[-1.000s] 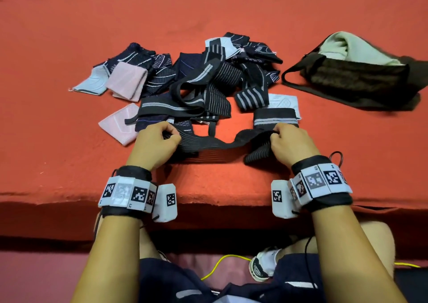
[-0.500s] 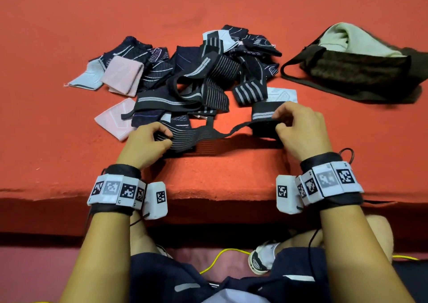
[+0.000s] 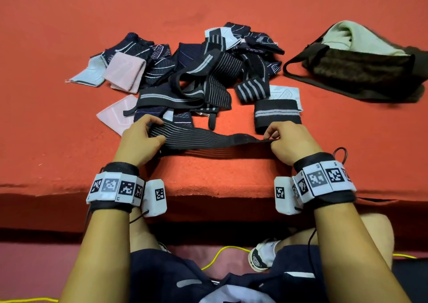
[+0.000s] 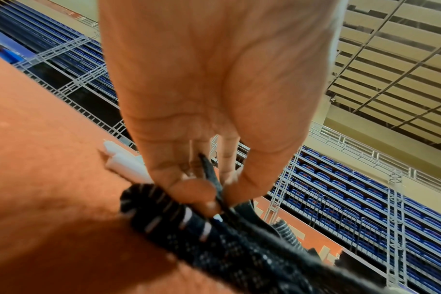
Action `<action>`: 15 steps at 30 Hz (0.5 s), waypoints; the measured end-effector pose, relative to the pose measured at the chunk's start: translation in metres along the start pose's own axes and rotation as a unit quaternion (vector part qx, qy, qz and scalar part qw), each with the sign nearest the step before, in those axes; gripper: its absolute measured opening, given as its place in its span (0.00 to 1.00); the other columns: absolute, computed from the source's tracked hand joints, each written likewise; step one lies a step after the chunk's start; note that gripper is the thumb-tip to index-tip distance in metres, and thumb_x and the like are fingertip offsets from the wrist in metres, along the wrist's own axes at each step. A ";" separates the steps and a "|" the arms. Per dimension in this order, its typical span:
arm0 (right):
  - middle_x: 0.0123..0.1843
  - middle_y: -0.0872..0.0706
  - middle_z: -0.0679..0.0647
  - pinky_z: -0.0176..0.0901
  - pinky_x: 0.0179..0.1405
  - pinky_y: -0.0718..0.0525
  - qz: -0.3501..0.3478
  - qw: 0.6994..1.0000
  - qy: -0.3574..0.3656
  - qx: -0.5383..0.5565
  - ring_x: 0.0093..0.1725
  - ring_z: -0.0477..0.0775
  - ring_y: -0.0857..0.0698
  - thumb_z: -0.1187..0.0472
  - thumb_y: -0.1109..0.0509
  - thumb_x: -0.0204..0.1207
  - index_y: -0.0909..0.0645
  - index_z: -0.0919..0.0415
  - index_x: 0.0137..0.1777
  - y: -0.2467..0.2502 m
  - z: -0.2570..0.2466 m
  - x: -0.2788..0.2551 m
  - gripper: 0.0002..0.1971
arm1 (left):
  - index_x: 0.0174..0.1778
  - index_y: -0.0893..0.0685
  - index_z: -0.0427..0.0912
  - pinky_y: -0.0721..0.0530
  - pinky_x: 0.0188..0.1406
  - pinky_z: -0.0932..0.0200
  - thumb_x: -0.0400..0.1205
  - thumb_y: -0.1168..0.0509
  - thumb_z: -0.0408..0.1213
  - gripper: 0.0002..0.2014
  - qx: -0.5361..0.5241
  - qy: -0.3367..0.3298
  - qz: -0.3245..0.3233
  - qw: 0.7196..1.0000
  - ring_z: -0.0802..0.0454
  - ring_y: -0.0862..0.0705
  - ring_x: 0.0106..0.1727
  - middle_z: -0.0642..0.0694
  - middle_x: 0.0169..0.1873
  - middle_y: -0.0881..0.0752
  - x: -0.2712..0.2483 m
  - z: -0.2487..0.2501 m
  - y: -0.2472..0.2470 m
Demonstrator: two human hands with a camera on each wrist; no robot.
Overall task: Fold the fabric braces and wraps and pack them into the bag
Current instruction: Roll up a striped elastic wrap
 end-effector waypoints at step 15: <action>0.63 0.13 0.57 0.52 0.61 0.18 0.055 0.998 0.013 -0.004 0.64 0.64 0.17 0.74 0.37 0.71 0.15 0.54 0.63 -0.018 -0.012 -0.010 0.24 | 0.56 0.15 0.51 0.14 0.55 0.50 0.73 0.32 0.33 0.17 -0.070 -0.047 0.065 0.994 0.55 0.15 0.43 0.57 0.44 0.12 -0.025 0.032 -0.029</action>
Point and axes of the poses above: each hand's wrist, its own x-axis towards the middle knuckle, its own y-axis out of the back of the hand, z = x × y, the point moved 3 cm from there along x, towards the middle knuckle
